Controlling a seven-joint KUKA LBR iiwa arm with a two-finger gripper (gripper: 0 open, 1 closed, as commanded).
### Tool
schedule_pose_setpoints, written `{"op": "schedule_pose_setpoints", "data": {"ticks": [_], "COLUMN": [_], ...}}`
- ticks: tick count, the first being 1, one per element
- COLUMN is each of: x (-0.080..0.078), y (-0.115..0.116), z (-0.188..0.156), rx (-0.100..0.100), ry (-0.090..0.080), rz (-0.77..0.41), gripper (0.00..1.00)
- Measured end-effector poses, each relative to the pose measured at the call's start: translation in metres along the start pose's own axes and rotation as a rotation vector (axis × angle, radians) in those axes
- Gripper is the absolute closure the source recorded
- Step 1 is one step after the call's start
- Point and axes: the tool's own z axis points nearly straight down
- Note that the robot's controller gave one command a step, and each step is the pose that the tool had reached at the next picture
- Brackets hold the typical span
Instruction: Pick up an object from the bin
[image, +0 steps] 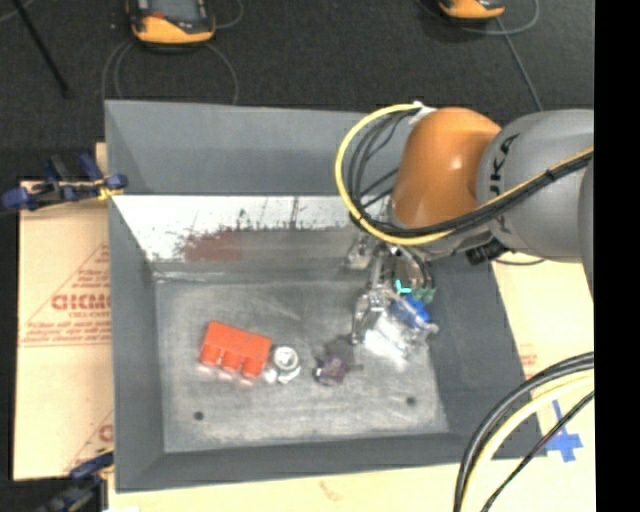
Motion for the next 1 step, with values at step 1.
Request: {"op": "schedule_pose_setpoints", "data": {"ticks": [1], "x": [0.0504], "y": [-0.0053], "z": [0.0773], "rx": [-0.002], "ry": [-0.016], "rz": [0.178], "gripper": [0.0]}}
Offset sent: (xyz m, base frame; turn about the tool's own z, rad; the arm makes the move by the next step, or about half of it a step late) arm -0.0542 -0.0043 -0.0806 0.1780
